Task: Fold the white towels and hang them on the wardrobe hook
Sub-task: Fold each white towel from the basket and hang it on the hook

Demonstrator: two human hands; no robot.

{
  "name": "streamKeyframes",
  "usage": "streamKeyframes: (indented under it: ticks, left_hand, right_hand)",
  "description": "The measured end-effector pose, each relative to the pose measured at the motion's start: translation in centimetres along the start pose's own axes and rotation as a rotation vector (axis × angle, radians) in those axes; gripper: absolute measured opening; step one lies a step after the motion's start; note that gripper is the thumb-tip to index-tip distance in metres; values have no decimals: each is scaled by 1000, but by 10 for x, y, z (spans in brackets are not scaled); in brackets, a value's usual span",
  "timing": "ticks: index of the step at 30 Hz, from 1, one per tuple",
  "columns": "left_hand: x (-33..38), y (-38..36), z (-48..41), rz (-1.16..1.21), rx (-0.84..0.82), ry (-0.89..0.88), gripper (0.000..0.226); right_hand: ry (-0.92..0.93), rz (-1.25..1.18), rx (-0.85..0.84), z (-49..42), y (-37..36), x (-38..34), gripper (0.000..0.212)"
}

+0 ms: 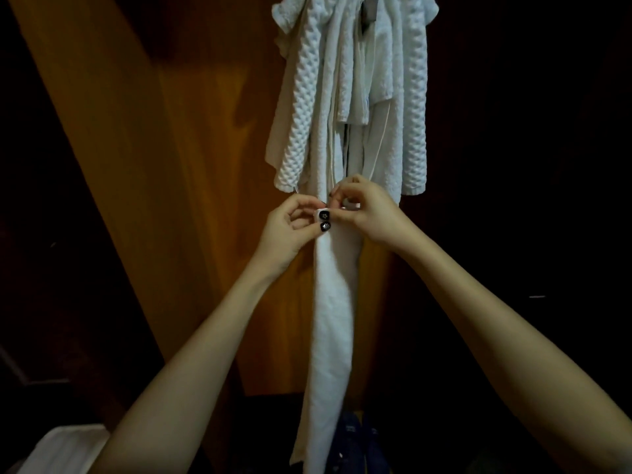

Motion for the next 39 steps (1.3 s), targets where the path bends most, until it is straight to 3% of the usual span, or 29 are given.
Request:
streamKeyframes:
  ticks: [5,8,12,14,17,21,28,31,34,37,39]
  left_hand:
    - [2,8,-8,15,109,-45,35]
    - [6,10,-12,-125,99,-173,35]
    - [3,1,-14,-340,37,-310,29]
    - [0,-3,-14,-357,-2,-301,23]
    - [-3,-5,-12,-279,-75,-236,36]
    - [-2,-5,-15,-265,2,-224,32]
    - [5,-28,-25,-231,-123,-183,44]
    - [11,-32,-31,-182,-66,-230,35]
    - [11,-36,-30,-158,-10,-196,36]
    - [8,-42,-28,-148,-55,-169,26]
    - [10,-41,-32,-124,-73,-161,23]
  right_hand:
    - [-93,-9,-66,1,13,17,26]
    - [-103,-26,-141,4,21,24,24]
    - [-28,26,-22,-4,22,25,24]
    - [-10,-17,44,-10,22,25,21]
    - [-9,-93,108,-16,23,26,21]
    - [7,-123,204,-20,26,27,23]
    - [67,-62,372,-27,45,19,26]
    - [83,8,418,-32,54,14,32]
    - [89,30,441,-33,59,8,36]
    - [82,-57,408,-28,61,7,21]
    - [80,-135,343,-16,63,12,32]
Point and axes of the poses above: each hand's wrist, its own z-axis away from the middle knuckle, its own y-axis out of the back of the hand, x = y × z, the point moved 2 cm from there along -z, towards the middle knuckle, and after that the axes turned 10 degrees about x, right-handed, at the moved point
